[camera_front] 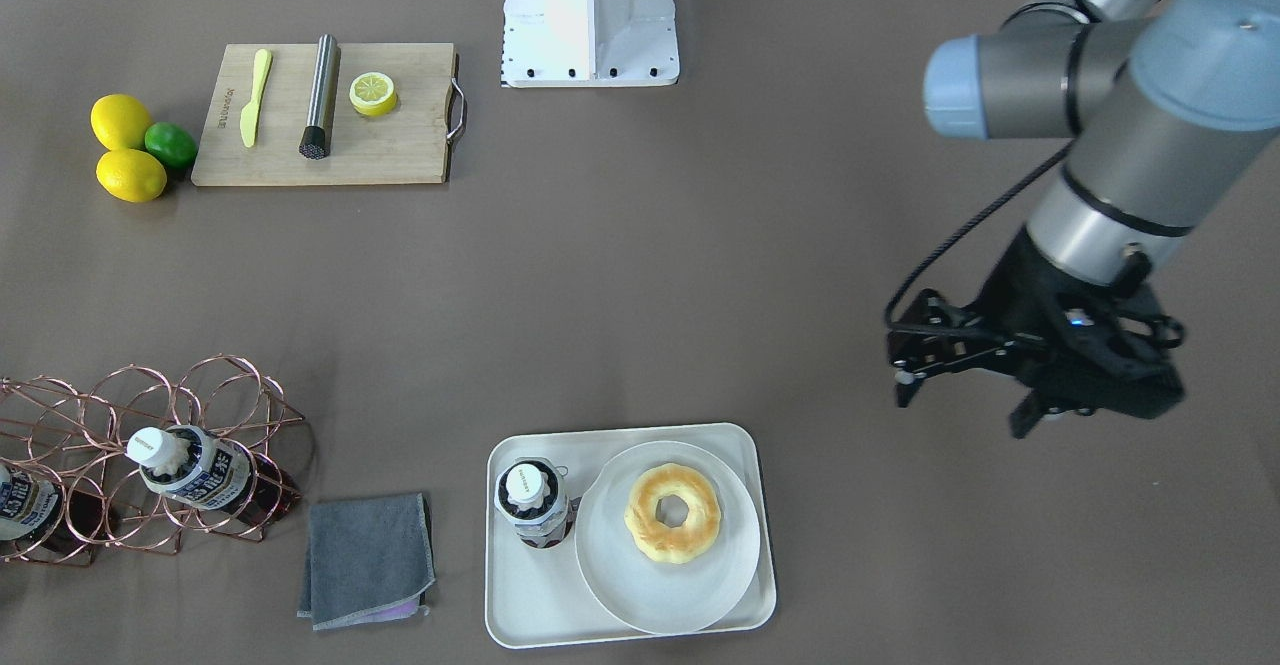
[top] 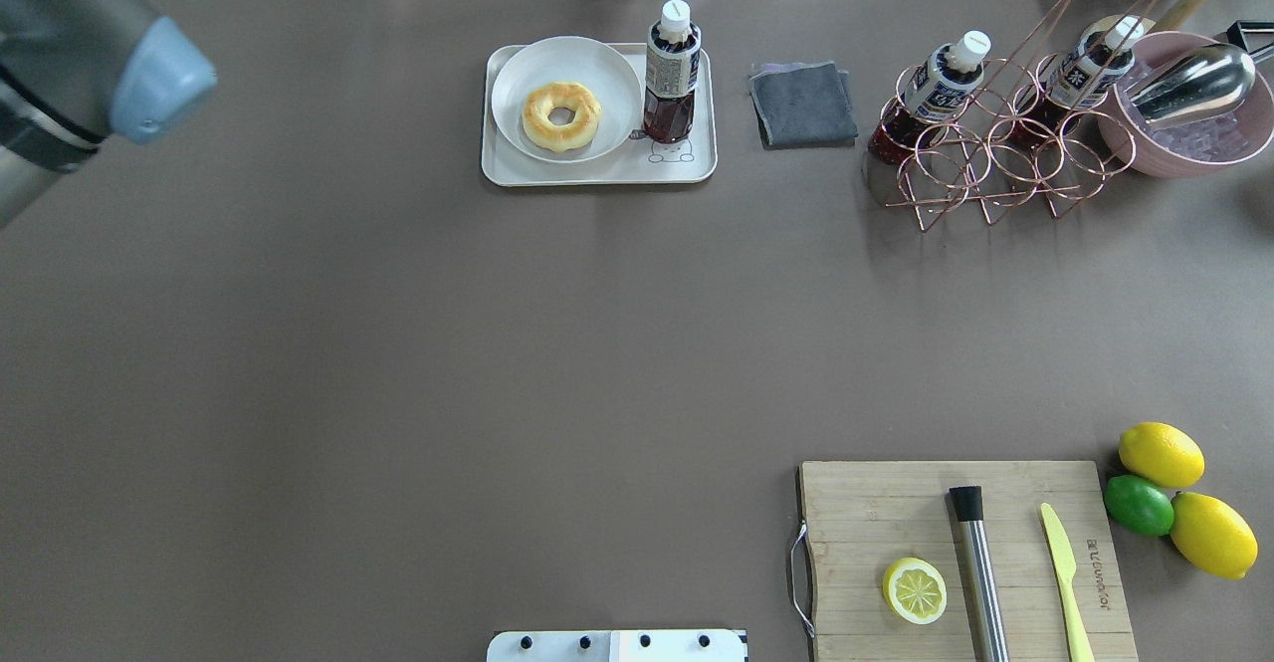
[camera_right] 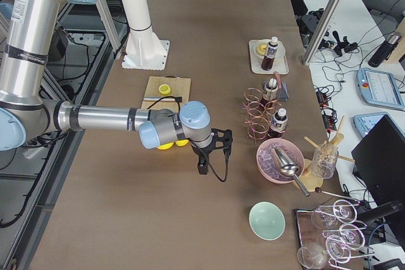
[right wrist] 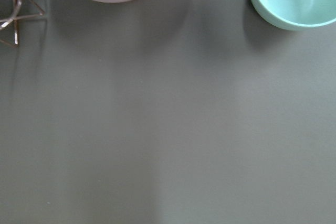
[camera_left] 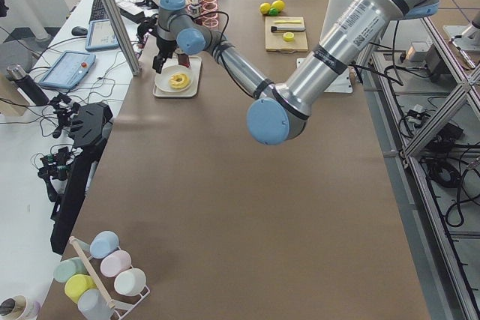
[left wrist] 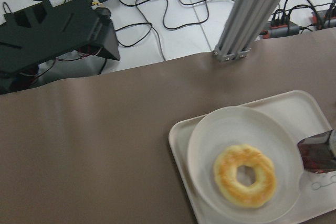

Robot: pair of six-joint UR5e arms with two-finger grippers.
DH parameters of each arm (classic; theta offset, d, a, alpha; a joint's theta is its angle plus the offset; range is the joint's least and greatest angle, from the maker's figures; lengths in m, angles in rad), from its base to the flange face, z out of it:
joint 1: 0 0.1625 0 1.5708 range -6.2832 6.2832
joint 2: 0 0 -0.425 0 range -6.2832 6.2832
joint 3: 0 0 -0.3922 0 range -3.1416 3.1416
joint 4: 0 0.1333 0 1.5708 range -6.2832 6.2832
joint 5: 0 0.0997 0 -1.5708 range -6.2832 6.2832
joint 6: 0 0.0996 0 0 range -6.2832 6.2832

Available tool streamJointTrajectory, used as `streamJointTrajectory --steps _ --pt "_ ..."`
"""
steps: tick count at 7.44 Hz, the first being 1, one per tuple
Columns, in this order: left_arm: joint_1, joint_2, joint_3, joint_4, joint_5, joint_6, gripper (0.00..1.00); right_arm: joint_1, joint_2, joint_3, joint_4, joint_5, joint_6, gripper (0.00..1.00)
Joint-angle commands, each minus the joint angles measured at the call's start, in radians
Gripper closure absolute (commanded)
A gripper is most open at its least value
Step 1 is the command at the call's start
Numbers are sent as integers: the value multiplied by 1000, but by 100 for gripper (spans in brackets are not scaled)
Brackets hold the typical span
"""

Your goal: Place tea on tray

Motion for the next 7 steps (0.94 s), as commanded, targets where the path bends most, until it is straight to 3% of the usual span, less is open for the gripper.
streamJointTrajectory --steps 1,2,3,4,5,7 --pt "-201 299 -70 37 -102 488 1 74 17 -1 -240 -164 -374 0" --pt "-293 382 -70 37 -103 616 1 113 68 11 -390 -173 -471 0" --pt "-354 446 -67 37 -103 730 1 117 86 38 -461 -167 -483 0" --pt "-366 587 -67 37 -105 822 1 118 77 31 -471 -155 -478 0" --pt "-360 664 -49 47 -89 830 1 118 75 20 -471 -155 -475 0" --pt "-365 734 -18 32 -103 833 1 118 72 -30 -464 -153 -469 0"
